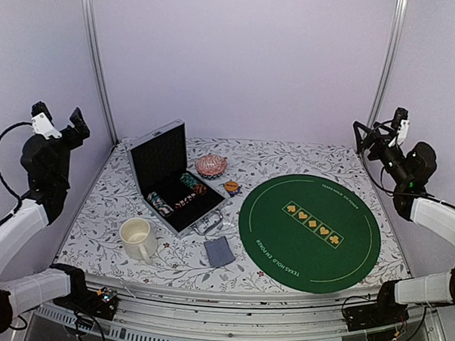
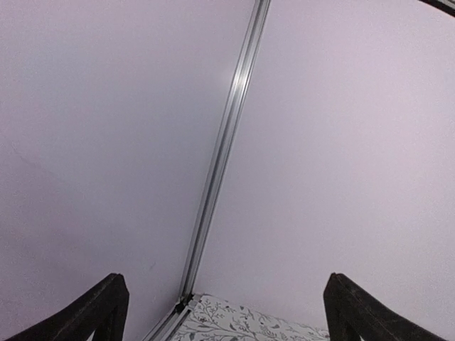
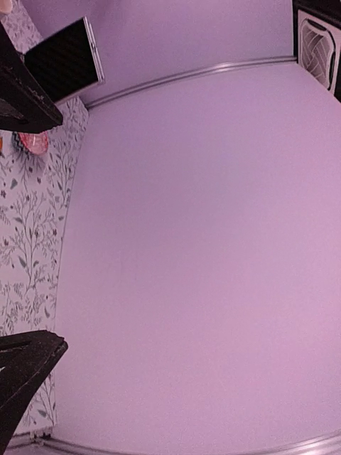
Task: Distribute texas hold em gaming equipment
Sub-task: Pick up the dealer button from the center of the board.
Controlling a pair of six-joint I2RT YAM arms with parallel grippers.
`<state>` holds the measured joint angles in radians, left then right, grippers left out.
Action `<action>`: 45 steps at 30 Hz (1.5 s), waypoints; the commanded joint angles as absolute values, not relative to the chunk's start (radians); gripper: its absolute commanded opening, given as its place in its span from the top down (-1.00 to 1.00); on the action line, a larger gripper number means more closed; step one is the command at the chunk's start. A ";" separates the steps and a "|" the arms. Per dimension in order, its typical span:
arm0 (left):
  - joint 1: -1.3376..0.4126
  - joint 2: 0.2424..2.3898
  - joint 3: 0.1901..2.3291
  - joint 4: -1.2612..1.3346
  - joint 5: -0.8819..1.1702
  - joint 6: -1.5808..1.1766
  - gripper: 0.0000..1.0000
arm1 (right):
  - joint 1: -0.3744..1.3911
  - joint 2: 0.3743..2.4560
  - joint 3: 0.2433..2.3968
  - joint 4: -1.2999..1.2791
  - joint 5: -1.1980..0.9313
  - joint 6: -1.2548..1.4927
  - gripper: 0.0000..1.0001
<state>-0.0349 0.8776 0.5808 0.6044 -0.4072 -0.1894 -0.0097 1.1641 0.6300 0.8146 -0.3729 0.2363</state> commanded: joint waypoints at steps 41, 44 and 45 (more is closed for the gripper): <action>-0.947 2.000 1.480 -0.619 0.143 -0.004 -0.44 | 0.500 1.375 0.952 -0.310 -0.223 0.312 -0.98; -0.944 2.031 1.498 -0.633 0.141 0.003 -0.43 | 0.499 1.383 0.971 -0.328 -0.194 0.300 -0.98; -0.941 2.039 1.497 -0.632 0.142 0.011 -0.44 | 0.499 1.385 0.974 -0.331 -0.188 0.298 -0.98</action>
